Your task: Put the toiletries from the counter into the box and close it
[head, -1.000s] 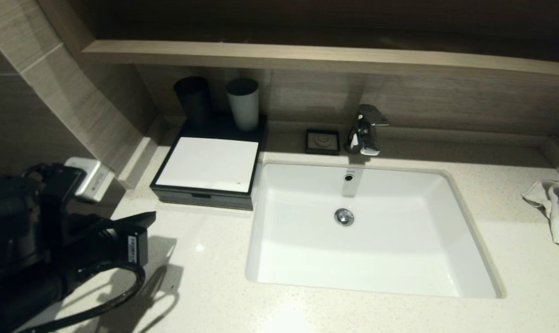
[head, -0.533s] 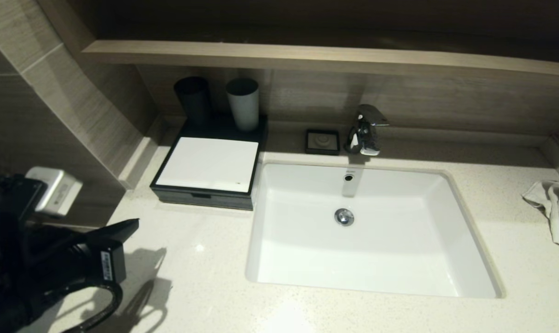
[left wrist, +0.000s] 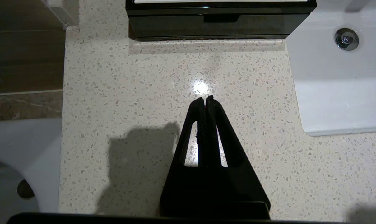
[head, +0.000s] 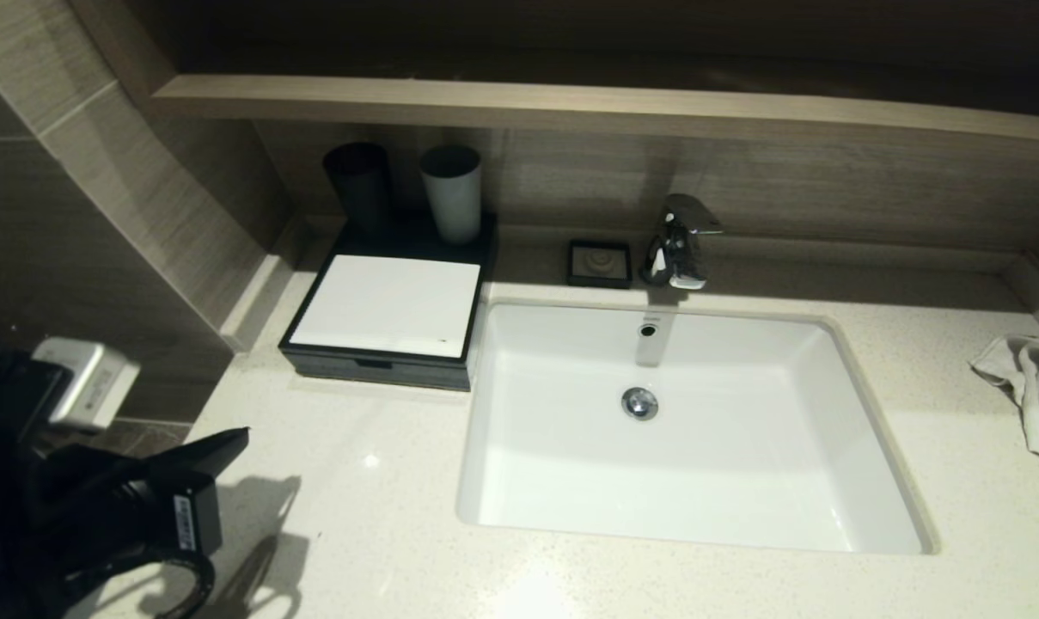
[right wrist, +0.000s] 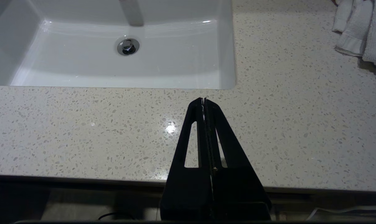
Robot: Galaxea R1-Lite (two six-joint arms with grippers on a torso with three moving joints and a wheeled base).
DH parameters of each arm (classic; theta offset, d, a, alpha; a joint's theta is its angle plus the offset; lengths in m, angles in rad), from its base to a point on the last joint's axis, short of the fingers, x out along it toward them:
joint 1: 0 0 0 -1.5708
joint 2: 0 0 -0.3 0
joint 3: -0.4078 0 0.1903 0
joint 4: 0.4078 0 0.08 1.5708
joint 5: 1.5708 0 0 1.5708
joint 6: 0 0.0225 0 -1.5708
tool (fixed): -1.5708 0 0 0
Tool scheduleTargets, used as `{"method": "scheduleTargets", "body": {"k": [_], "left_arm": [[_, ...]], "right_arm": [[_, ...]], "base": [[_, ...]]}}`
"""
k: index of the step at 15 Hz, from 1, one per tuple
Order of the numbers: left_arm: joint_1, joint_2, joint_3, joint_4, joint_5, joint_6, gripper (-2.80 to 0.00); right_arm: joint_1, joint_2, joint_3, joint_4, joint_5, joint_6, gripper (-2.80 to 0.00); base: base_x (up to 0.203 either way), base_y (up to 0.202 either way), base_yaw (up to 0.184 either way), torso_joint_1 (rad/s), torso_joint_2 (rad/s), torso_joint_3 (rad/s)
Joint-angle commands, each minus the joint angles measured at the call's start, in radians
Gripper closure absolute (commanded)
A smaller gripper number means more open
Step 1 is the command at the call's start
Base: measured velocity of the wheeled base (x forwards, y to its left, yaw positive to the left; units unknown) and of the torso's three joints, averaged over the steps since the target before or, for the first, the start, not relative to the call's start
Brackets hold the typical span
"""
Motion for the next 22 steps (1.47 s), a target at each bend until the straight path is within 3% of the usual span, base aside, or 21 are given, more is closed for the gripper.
{"method": "scheduleTargets", "body": {"k": [1,15,22], "left_arm": [[0.000,-0.011,0.012,-0.004,0.002,0.000,0.00],[0.001,-0.124,0.056,0.004,0.004,0.000,0.00],[0.001,-0.227,0.054,0.075,0.007,0.005,0.00]], "right_arm": [[0.000,0.000,0.000,0.000,0.000,0.001,0.00],[0.000,0.000,0.000,0.000,0.000,0.001,0.00],[0.000,0.000,0.000,0.000,0.000,0.001,0.00]], "base": [[0.000,0.000,0.000,0.000,0.00,0.000],[0.000,0.000,0.000,0.000,0.00,0.000],[0.000,0.000,0.000,0.000,0.00,0.000]]}}
